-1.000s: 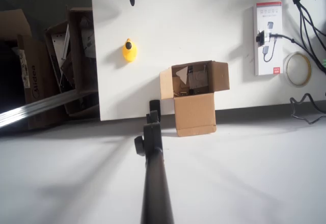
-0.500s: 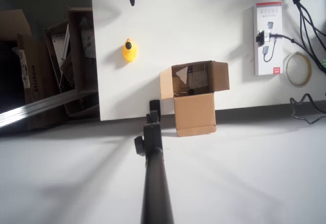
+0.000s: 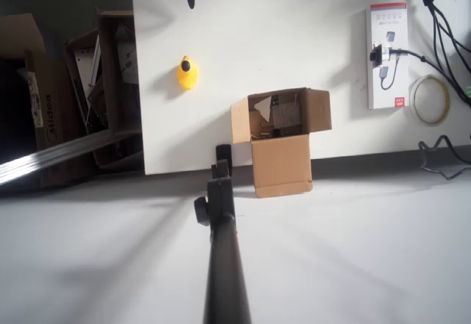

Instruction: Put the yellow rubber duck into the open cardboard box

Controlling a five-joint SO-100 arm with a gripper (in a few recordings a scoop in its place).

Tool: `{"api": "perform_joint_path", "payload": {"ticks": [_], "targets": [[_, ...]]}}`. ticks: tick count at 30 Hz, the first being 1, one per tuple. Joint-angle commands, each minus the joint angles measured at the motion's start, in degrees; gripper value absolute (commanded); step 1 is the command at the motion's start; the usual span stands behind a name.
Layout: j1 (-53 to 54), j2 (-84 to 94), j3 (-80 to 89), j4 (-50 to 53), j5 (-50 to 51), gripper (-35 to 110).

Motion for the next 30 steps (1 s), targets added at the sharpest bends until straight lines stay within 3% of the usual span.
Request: {"api": "perform_joint_path", "payload": {"ticks": [1, 30], "targets": [[-0.4, 0.0, 0.5, -0.6, -0.3, 0], [-1.8, 0.0, 0.6, -1.0, -1.1, 0]]}}
